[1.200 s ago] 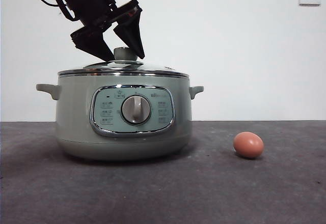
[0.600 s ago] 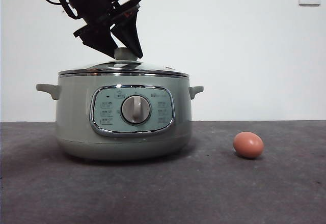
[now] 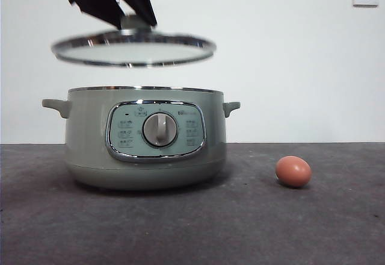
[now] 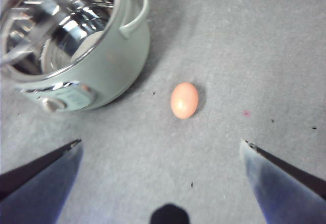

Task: Pick up the egg,open the lid,put the egg in the pot,close the lid

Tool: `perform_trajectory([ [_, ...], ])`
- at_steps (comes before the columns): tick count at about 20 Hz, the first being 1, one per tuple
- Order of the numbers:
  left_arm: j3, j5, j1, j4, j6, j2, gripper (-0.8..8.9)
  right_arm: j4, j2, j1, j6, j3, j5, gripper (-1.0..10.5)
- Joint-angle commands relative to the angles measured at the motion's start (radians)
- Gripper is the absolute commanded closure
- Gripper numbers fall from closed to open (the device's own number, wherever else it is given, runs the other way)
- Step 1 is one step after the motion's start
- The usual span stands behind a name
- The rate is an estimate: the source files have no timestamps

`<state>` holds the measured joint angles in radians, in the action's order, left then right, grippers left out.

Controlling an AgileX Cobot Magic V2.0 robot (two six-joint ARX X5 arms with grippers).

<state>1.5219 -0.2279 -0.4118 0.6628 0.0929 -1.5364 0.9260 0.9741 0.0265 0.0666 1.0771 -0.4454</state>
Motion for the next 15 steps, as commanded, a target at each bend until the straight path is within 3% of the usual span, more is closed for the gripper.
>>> perform_trajectory([
  [1, 0.0, -0.008, 0.002, 0.003, -0.007, 0.096, 8.21, -0.05, 0.061, 0.021, -0.024, 0.003, 0.0, 3.5],
  [4, 0.0, 0.018, 0.024, 0.049, -0.007, 0.229, 8.21, -0.125, 0.171, 0.085, -0.045, 0.003, 0.016, 3.5],
  [9, 0.0, 0.05, 0.1, 0.204, -0.003, 0.424, 8.22, -0.253, 0.389, 0.23, -0.062, 0.003, 0.212, 3.5],
  [13, -0.003, 0.049, 0.147, 0.356, 0.007, 0.513, 8.22, -0.351, 0.544, 0.293, -0.068, 0.003, 0.283, 3.6],
  [15, -0.004, 0.049, 0.146, 0.4, 0.008, 0.549, 8.21, -0.381, 0.612, 0.314, -0.067, 0.003, 0.331, 4.1],
])
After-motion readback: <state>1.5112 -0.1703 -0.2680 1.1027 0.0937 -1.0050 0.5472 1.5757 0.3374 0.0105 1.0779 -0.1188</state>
